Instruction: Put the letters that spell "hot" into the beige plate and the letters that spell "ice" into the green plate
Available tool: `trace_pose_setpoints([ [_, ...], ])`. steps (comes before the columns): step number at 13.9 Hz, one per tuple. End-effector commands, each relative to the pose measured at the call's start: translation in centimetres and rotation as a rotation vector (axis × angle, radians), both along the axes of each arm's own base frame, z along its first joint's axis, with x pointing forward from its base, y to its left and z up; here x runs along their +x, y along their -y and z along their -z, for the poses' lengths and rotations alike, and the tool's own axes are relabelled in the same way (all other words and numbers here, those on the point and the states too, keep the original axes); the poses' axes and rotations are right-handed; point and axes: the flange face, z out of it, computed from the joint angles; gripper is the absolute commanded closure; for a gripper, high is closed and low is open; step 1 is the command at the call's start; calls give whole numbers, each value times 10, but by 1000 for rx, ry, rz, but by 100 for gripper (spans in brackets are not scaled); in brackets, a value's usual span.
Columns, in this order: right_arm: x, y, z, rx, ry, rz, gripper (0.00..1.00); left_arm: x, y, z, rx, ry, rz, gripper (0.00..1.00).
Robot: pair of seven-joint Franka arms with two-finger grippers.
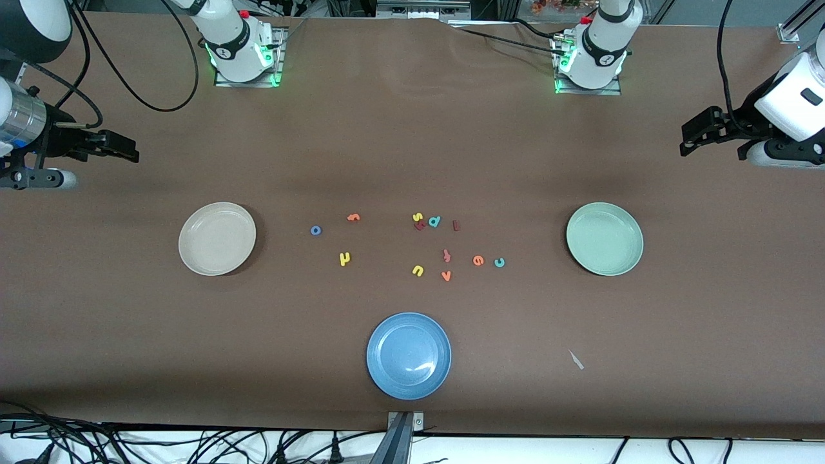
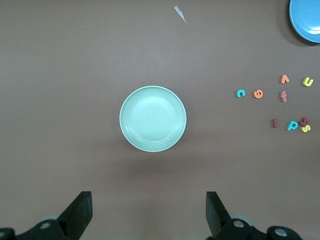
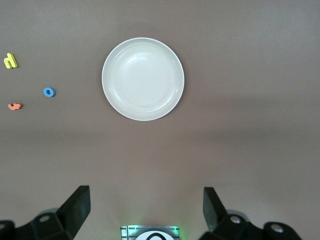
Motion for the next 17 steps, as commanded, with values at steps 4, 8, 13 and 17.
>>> trace_pose_setpoints([
  [4, 2, 2, -3, -12, 0, -8, 0, 3, -2, -5, -21, -9, 21, 0],
  [8, 2, 2, -3, -14, 0, -8, 0, 3, -2, -5, -21, -9, 21, 0],
  [13, 2, 2, -3, -12, 0, -8, 0, 3, -2, -5, -21, -9, 21, 0],
  [17, 2, 2, -3, -12, 0, -8, 0, 2, -4, -4, -21, -17, 20, 0],
])
